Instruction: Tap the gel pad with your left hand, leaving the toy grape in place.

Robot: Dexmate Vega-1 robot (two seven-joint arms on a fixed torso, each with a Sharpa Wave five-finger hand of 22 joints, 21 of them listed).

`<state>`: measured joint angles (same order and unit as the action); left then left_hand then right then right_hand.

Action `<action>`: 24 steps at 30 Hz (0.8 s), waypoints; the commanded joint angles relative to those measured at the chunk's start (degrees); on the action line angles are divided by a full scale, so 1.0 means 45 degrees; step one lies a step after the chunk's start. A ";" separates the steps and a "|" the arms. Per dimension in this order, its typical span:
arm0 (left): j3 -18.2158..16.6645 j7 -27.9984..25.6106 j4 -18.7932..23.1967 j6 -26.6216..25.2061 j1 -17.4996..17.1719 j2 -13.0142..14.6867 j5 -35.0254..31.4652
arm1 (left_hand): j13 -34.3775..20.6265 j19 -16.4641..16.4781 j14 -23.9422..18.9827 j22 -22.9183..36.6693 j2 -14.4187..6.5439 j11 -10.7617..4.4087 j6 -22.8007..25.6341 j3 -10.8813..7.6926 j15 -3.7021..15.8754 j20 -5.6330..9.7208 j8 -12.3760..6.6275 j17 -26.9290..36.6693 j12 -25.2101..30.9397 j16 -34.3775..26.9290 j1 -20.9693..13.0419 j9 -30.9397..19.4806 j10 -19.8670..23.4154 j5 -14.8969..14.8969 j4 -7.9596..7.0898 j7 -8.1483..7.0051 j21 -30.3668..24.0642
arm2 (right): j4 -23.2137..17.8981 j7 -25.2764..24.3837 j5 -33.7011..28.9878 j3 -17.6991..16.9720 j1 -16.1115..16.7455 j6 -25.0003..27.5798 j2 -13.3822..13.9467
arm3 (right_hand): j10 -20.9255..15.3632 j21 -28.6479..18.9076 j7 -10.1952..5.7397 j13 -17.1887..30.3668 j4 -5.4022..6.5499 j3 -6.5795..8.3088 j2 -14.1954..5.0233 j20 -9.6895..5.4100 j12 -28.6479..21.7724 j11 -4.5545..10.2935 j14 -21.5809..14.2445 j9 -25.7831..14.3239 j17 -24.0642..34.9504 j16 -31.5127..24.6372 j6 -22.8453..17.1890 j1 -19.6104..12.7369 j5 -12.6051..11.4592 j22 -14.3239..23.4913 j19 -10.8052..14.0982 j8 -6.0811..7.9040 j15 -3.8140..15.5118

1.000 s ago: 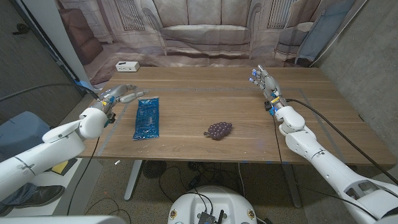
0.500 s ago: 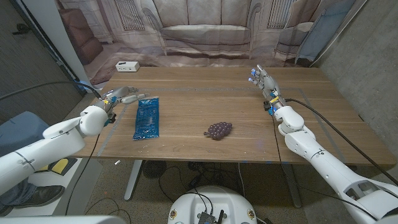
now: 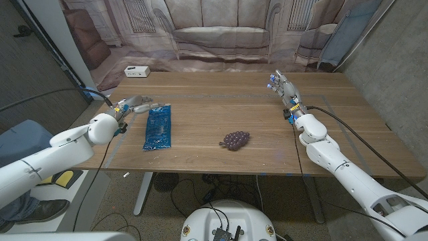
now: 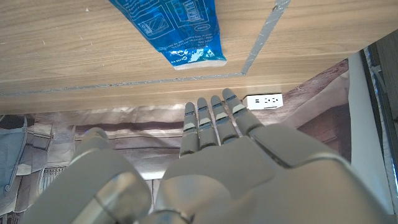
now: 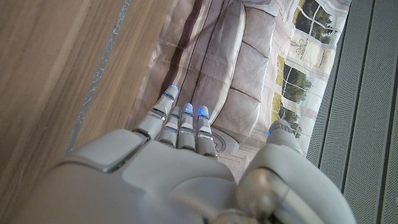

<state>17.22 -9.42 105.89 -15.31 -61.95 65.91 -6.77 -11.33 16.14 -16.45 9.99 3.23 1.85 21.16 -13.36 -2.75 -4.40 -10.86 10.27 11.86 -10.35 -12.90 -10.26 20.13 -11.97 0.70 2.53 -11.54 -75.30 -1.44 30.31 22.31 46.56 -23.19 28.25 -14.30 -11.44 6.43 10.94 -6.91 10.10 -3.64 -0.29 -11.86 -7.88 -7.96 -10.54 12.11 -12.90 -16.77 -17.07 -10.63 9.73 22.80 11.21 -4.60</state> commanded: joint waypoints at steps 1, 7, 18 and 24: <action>0.0569 0.0422 -0.0073 -0.0260 0.0540 0.0166 -0.0168 | -0.0051 -0.0018 -0.0037 0.0076 -0.0115 -0.0215 0.0227 0.0064 0.0101 0.0006 -0.0139 0.0040 0.0104 -0.0064 -0.0018 -0.0059 0.0137 0.0009 -0.0001 -0.0113 0.0056 | 0.0022 -0.0058 -0.0019 0.0039 -0.0046 0.0105 -0.0045 | 0.0000 0.0043 -0.0038 0.0029 -0.0046 -0.0024 -0.0060 -0.0004 0.0031 -0.0031 0.0060 -0.0018 0.0072 0.0009 -0.0014 0.0006 0.0041 0.0035 -0.0085 -0.0003 0.0008; 0.0772 0.0694 -0.0043 -0.0432 0.0743 0.0269 -0.0249 | -0.0051 0.0006 -0.0074 0.0076 -0.0139 -0.0234 0.0454 0.0082 0.0141 0.0060 -0.0195 0.0037 0.0146 -0.0088 0.0004 -0.0054 0.0249 0.0004 -0.0011 -0.0231 0.0043 | 0.0054 -0.0069 -0.0106 0.0078 -0.0103 0.0095 -0.0046 | 0.0006 0.0052 -0.0035 0.0031 -0.0055 -0.0006 -0.0093 0.0013 0.0036 -0.0028 0.0076 -0.0018 0.0072 0.0021 -0.0026 -0.0021 0.0037 0.0037 -0.0108 0.0000 0.0002; 0.1362 0.1563 -0.0191 -0.0555 0.1421 0.0223 -0.0381 | -0.0047 -0.0136 0.0095 0.0078 -0.0128 -0.0261 -0.0005 0.0168 0.0218 0.0182 0.0018 0.0034 0.0073 -0.0048 0.0108 -0.0052 0.0104 0.0015 -0.0046 0.0001 0.0083 | -0.0087 -0.0223 -0.0128 0.0065 0.0002 0.0177 -0.0028 | 0.0001 0.0079 -0.0064 0.0036 -0.0081 0.0026 -0.0142 0.0020 0.0040 -0.0020 0.0121 -0.0019 0.0069 0.0051 -0.0036 -0.0081 0.0037 0.0039 -0.0186 -0.0002 0.0011; 0.1557 0.1651 -0.0399 -0.0315 0.1583 0.0076 -0.0376 | -0.0051 -0.0404 0.0492 0.0080 -0.0133 -0.0015 -0.0408 0.0247 0.0056 -0.0066 0.0113 0.0037 -0.0096 0.0029 0.0208 -0.0056 -0.0409 0.0021 -0.0082 -0.0046 0.0144 | -0.0158 -0.0313 -0.0108 0.0043 0.0073 0.0242 -0.0024 | 0.0002 0.0087 -0.0076 0.0039 -0.0093 0.0036 -0.0157 0.0043 0.0044 -0.0019 0.0131 -0.0019 0.0068 0.0062 -0.0039 -0.0107 0.0040 0.0041 -0.0218 -0.0004 0.0003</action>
<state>22.24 -3.86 105.27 -17.47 -56.78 66.91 -8.17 -11.33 14.72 -14.79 10.29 2.84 1.50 19.83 -12.58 -2.36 -4.20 -10.58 10.27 11.64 -10.35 -12.52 -10.26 19.20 -11.97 0.40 2.49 -10.97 -75.41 -2.18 29.76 22.62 46.37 -22.58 28.13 -14.31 -11.22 6.43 10.94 -6.91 10.10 -3.94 -0.30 -11.87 -7.88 -7.54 -10.53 12.11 -12.68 -16.77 -17.37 -10.63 9.73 22.20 11.22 -4.39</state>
